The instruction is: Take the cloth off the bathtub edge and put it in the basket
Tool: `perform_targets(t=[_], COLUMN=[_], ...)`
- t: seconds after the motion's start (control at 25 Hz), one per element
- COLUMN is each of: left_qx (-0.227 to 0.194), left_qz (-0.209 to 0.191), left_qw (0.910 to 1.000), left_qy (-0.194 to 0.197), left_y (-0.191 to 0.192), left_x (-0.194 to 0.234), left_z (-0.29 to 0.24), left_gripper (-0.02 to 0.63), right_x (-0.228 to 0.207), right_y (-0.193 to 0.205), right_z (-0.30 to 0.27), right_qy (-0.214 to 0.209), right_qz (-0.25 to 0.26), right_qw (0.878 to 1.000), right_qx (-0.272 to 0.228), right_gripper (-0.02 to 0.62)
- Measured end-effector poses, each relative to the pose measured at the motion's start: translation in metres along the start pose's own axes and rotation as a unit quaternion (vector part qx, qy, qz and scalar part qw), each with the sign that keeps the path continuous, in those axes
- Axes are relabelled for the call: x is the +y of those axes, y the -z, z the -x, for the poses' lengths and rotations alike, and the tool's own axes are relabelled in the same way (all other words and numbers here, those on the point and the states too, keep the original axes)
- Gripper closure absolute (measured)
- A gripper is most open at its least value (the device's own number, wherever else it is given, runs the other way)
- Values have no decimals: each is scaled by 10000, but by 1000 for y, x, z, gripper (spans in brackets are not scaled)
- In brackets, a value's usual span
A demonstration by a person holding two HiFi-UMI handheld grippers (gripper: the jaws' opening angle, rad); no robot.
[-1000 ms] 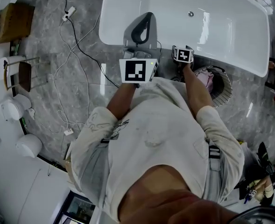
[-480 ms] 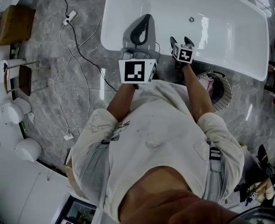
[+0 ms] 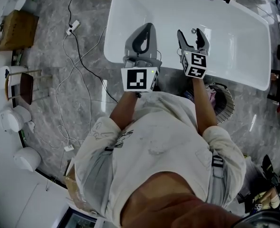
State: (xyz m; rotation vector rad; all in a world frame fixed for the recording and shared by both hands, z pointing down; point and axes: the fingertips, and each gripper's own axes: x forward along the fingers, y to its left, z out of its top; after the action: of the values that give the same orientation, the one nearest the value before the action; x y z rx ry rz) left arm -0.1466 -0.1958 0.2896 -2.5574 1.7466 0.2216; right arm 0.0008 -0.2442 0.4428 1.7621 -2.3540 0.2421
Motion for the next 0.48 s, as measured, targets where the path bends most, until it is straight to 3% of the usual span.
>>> perform_targets(t=[0.2,0.48], left_qx=[-81,-171], left_qz=[-124,-285], left_qw=[9999,9994], left_qy=[58,72], left_y=[-10,-28], left_x=[0,3], left_z=[-5,-10], left_gripper=[606,606], right_x=[12,20], right_y=[-82,-162], right_z=[24,61], right_qy=[-4,-176], right_qz=[776,483], right_qw=[9936,9860], right_qx=[-817,-1584], right_gripper=[267,268])
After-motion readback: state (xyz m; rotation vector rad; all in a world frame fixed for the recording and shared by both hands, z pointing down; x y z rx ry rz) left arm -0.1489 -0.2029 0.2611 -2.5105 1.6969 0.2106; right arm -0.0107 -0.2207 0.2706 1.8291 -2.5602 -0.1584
